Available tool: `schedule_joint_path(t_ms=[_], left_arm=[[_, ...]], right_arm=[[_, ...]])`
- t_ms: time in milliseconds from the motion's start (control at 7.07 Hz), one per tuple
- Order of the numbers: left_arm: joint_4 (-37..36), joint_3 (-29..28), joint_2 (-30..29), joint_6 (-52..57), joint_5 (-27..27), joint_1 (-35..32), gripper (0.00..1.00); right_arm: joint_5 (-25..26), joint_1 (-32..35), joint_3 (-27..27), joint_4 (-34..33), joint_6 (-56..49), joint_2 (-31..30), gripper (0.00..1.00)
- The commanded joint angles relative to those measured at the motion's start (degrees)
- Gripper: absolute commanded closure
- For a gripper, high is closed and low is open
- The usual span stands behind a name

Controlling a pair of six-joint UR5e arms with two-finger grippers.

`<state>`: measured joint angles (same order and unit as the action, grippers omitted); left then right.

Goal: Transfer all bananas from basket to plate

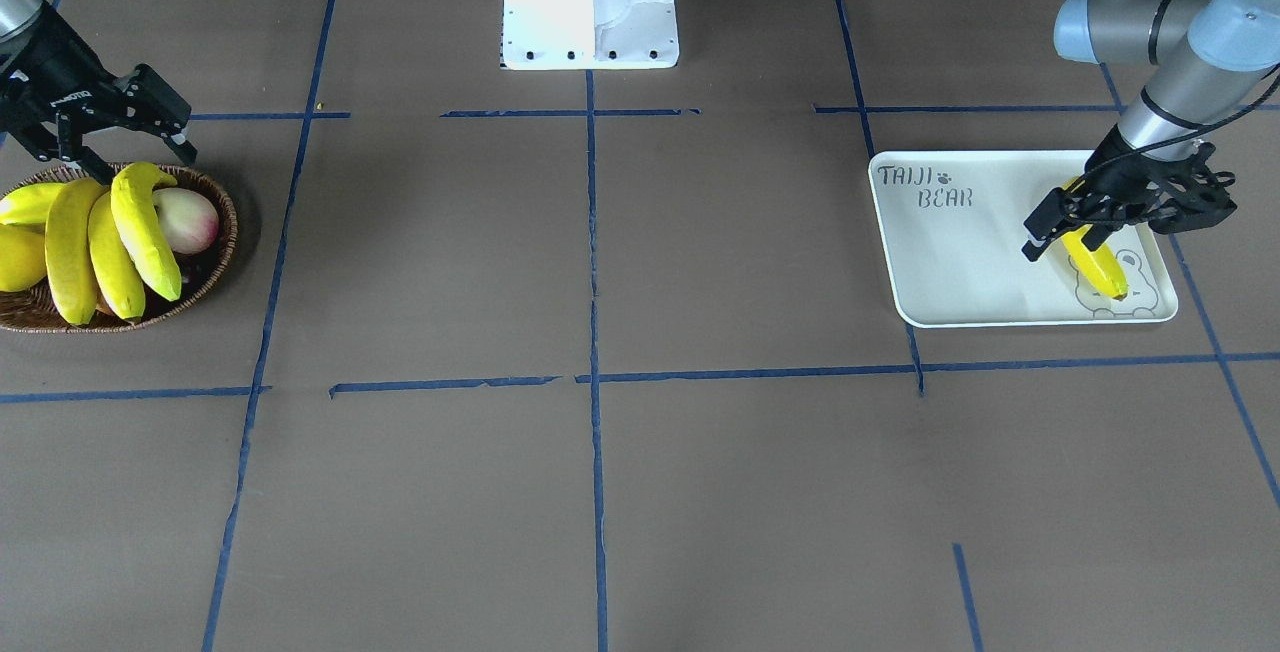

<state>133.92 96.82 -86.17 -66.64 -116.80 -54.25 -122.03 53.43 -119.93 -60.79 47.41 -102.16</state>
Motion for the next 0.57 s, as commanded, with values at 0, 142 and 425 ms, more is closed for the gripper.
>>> schedule_joint_path(t_ms=[0, 142, 425], left_arm=[[0.0, -0.1, -1.1, -2.3, 0.0, 0.1, 0.00], [0.0, -0.3, -1.1, -2.3, 0.0, 0.1, 0.00], [0.0, -0.5, -1.7, -2.6, 0.1, 0.2, 0.00]], right_arm=[[-0.7, 0.1, 3.4, 2.7, -2.4, -2.4, 0.00], [-0.7, -0.2, 5.0, 2.7, -2.4, -2.3, 0.00], [-0.7, -2.0, 5.7, 2.2, -2.3, -2.2, 0.01]])
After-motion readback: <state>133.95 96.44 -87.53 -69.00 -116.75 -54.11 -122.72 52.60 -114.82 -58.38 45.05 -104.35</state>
